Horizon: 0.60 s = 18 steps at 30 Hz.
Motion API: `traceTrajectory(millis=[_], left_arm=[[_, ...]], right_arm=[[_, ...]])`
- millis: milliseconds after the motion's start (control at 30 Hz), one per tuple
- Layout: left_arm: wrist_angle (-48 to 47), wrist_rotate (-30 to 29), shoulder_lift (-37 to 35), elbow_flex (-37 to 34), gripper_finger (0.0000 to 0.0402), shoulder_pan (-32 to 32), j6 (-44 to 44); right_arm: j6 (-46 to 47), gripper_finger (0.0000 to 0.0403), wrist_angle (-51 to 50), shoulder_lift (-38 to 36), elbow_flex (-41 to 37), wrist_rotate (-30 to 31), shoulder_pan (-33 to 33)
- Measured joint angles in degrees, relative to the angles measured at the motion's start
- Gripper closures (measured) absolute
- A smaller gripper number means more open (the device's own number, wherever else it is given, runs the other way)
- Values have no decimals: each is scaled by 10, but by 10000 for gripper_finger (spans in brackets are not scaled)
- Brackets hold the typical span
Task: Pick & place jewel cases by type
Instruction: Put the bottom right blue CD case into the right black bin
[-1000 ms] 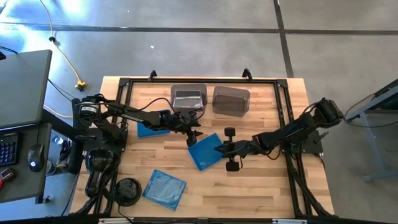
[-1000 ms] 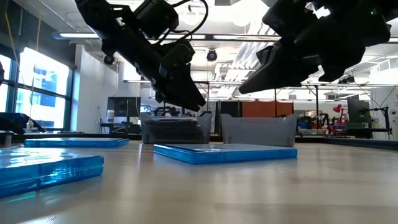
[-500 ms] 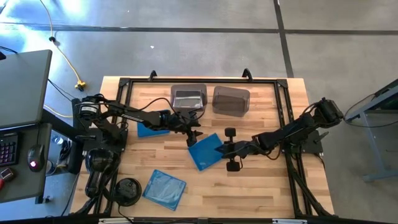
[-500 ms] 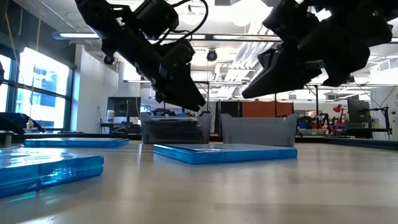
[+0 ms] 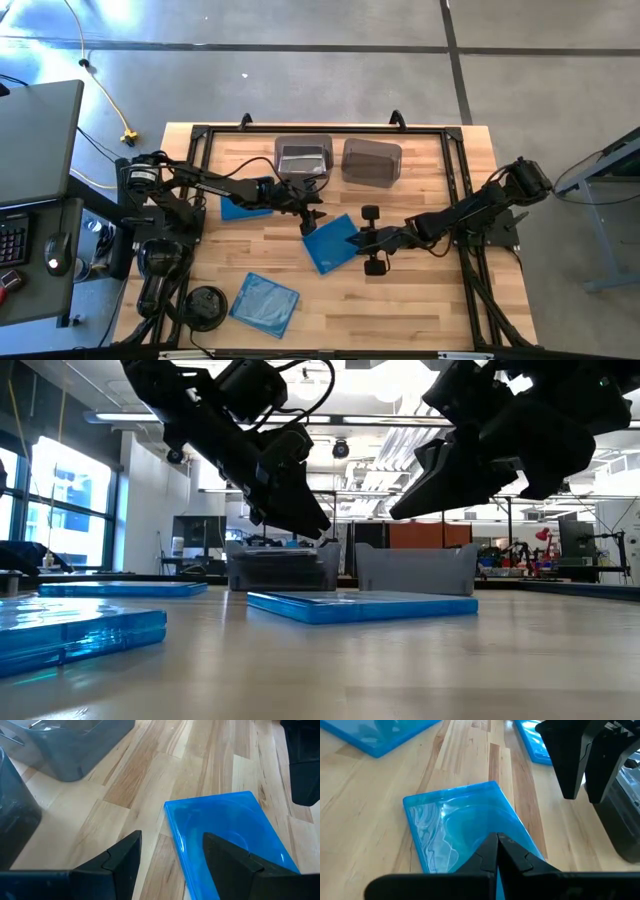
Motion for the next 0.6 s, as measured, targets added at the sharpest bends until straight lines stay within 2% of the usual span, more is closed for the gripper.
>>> traceTrajectory(millis=[600], left_arm=[[0,0,0,0,192,0,0]], right_arm=[[3,402,-11,0,0,0,0]])
